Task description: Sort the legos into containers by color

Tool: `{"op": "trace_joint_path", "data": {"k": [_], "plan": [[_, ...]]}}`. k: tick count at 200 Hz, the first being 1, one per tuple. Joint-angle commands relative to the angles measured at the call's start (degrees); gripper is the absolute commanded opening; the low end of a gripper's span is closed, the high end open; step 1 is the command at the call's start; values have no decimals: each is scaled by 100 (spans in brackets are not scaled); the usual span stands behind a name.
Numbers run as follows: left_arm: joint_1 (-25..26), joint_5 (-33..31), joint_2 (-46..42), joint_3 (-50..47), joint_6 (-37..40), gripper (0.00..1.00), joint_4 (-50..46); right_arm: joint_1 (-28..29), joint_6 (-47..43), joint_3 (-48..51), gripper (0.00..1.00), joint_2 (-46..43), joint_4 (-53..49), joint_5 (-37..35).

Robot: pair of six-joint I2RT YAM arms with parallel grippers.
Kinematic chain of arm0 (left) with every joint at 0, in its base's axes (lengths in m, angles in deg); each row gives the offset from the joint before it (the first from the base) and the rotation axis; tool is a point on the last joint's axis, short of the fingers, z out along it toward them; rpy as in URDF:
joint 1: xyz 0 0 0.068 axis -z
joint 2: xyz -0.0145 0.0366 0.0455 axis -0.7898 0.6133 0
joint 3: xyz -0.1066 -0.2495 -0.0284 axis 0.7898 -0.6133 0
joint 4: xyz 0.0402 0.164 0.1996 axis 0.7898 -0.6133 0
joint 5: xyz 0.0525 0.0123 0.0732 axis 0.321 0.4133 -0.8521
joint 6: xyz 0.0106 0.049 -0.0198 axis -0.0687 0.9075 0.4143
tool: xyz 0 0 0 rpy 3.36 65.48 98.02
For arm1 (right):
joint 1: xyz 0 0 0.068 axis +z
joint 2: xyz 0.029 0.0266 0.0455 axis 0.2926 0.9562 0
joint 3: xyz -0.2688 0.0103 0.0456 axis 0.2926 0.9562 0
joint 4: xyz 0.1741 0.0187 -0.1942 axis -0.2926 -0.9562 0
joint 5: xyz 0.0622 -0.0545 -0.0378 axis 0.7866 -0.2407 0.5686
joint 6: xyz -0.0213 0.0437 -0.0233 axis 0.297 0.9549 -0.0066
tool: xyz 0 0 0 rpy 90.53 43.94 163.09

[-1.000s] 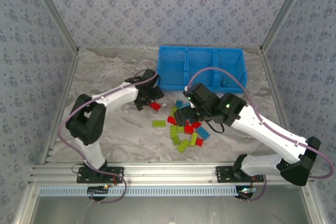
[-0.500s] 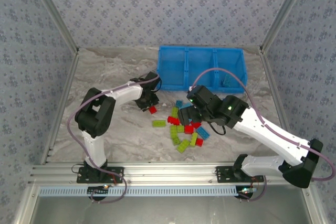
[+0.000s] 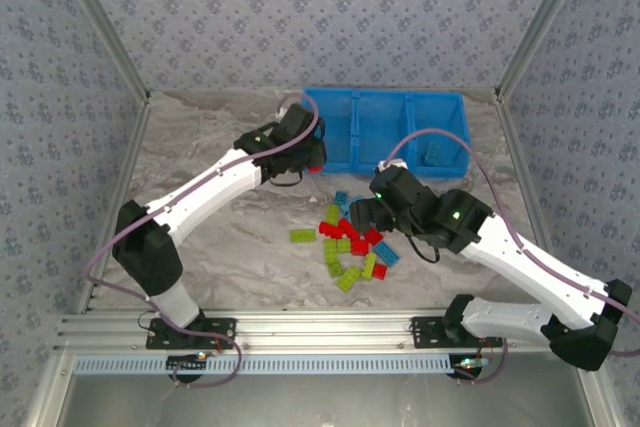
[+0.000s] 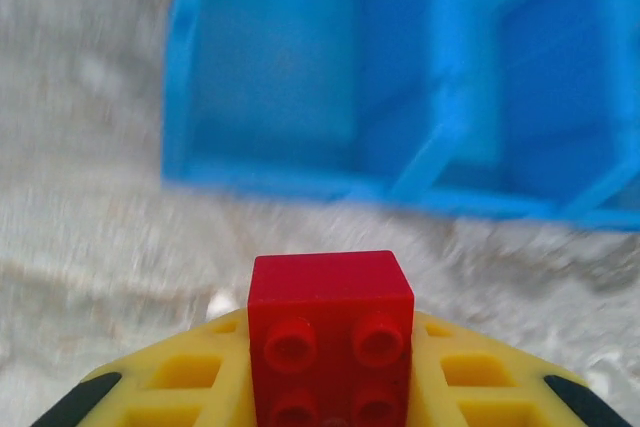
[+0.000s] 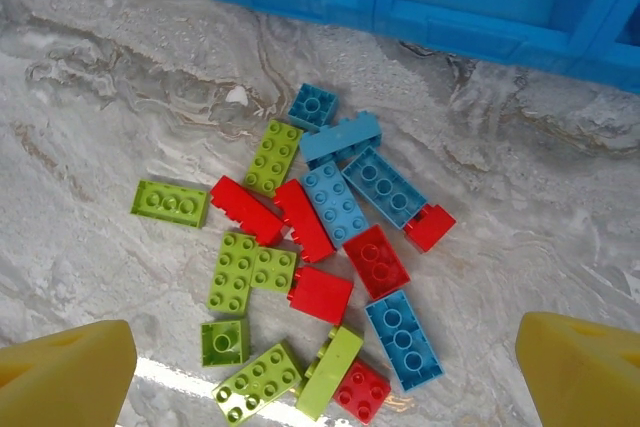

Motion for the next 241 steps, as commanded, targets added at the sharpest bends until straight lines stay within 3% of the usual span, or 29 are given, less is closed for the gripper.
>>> {"op": "trace_joint_path", "data": {"k": [1, 23, 69, 116, 185, 210, 241], "plan": [[-140, -628, 434, 501, 1359, 20, 211, -46, 195, 139, 100, -189, -6, -250], [-302, -679, 1209, 1263, 1760, 20, 287, -42, 355, 149, 100, -280, -105, -252], [-444, -827, 3141, 3472, 1998, 21, -667, -37, 493, 249, 100, -458, -191, -276], [-486, -637, 4272, 4537, 1633, 28, -1168, -24, 623, 344, 100, -610, -313, -294], [-473, -574, 3835, 4468, 1565, 45, -1142, -24, 713, 458, 100, -813, -379, -400], [-454, -480, 3270, 4213, 1563, 51, -1076, -36, 747, 532, 100, -802, -273, -395], [-368, -270, 2106, 3395, 1635, 50, -782, -107, 905, 601, 100, -719, -251, -393]]}}
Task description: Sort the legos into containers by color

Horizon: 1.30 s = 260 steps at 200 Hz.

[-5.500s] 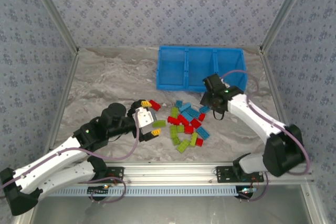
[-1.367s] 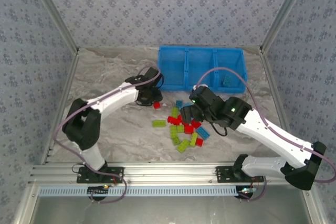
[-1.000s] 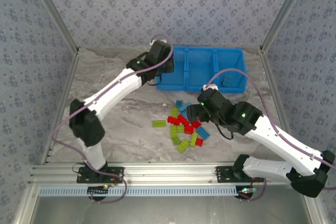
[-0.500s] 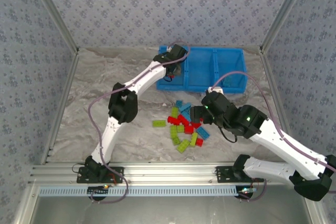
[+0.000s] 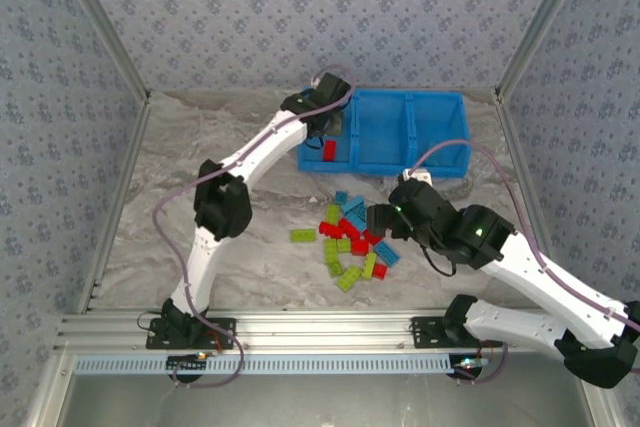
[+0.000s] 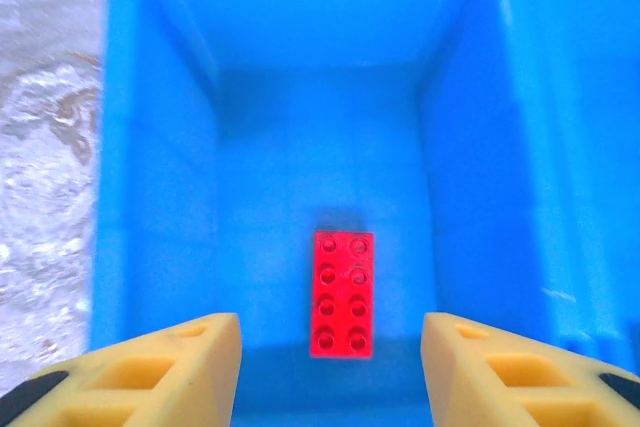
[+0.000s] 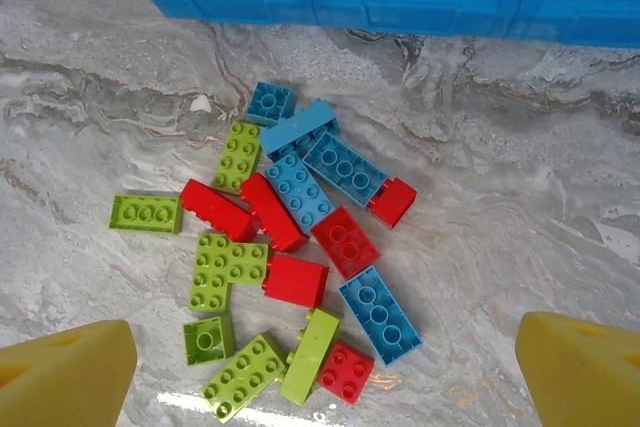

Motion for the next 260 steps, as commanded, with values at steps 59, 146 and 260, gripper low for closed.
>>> {"op": "trace_joint_path", "data": {"k": [59, 146, 260], "plan": [[615, 1226, -4919, -4066, 1280, 49, 2162, -931, 524, 525, 100, 514, 413, 543], [999, 2914, -8400, -6949, 4757, 72, 1466, -1578, -80, 1206, 91, 2127, 2352, 1762], [990, 2428, -9013, -8494, 5393, 97, 2154, -667, -1137, -545, 69, 4321, 1661, 922]]}}
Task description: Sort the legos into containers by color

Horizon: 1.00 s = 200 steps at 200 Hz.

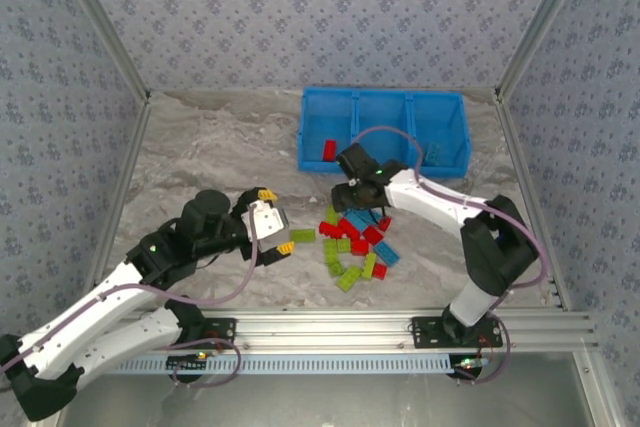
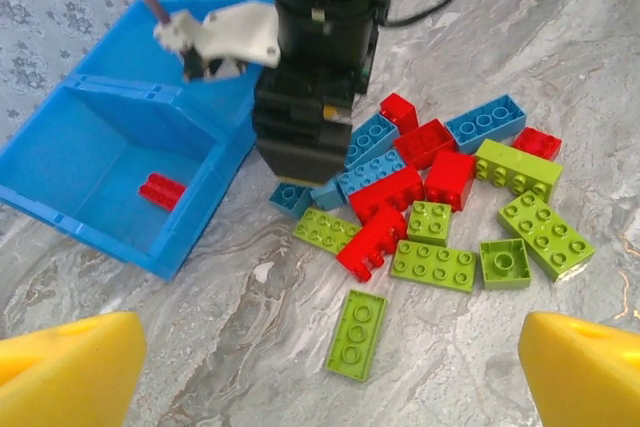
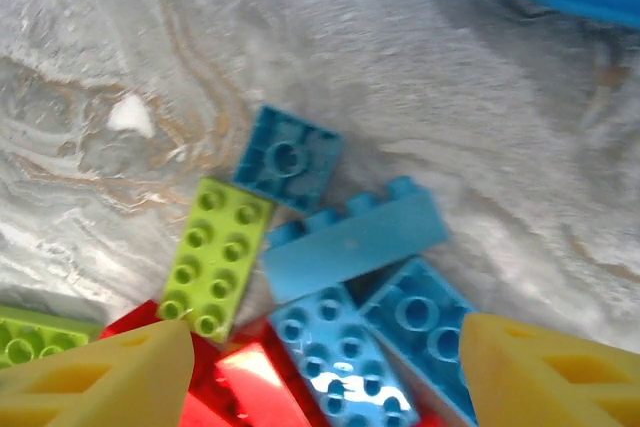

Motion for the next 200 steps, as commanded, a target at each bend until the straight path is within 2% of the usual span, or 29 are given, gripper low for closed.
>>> {"op": "trace_joint_path", "data": {"k": [1, 21, 46, 84, 124, 160, 200], "plan": [[15, -44, -217, -110, 146, 97, 211, 478, 312, -82, 69, 198, -708, -484], [12, -47, -348, -200, 128, 97, 253, 863, 914, 130, 67, -50, -1146, -994], [15, -51, -366, -226, 127, 98, 298, 1354, 1842, 415, 74, -559, -1708, -1402], [-4, 48, -288, -205, 111, 99, 317, 1820, 3339, 1102, 72, -1334, -1943, -1399], [-13, 143, -256, -204, 63, 99, 352, 1858, 3718, 1427, 59, -1301, -1759, -1259], [-13, 143, -212, -205, 62, 99, 330, 1758, 3735, 1575, 57, -1047, -1427, -1130], [-19, 160, -152, -204, 45, 99, 336, 1728, 3727, 1556, 47, -716, -1242, -1083]]}}
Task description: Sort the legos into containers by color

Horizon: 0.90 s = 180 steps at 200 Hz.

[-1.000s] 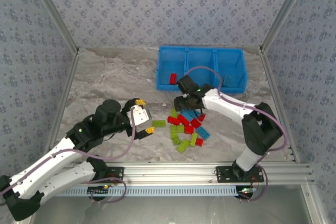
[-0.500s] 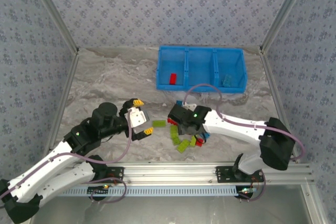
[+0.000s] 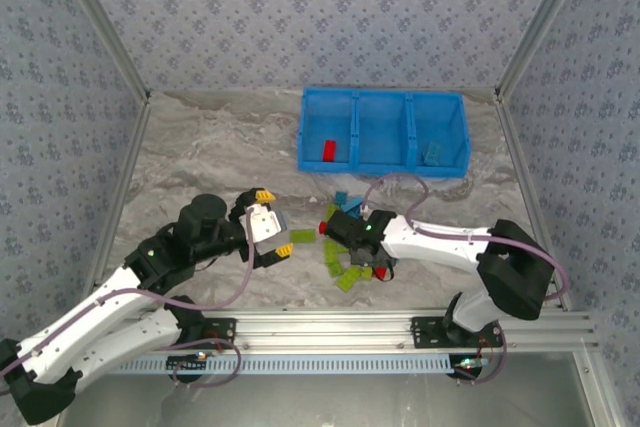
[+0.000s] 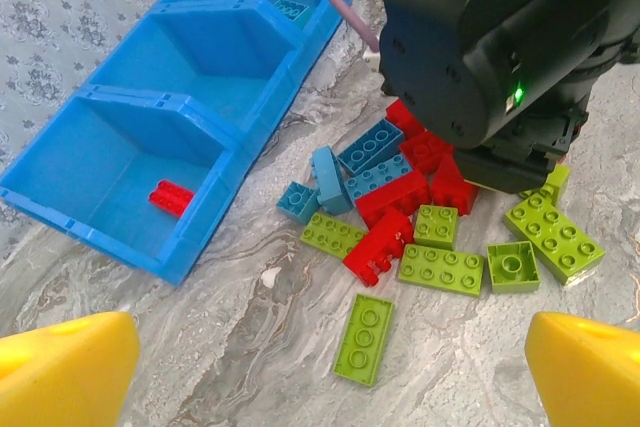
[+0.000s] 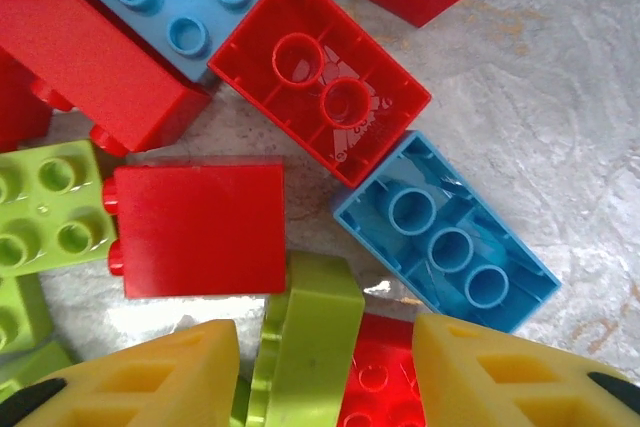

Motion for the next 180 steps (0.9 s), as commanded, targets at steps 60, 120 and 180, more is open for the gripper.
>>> {"op": "trace_joint_path", "data": {"k": [60, 120, 180], "plan": [[-16, 185, 77, -24, -14, 99, 176, -20, 405, 262, 34, 310, 330, 133], [-14, 215, 65, -45, -17, 99, 206, 96, 43, -299, 10, -649, -291, -747], [-290, 739, 30, -169, -169, 99, 580, -1477, -3783, -1828, 10, -967, 662, -1622]]}}
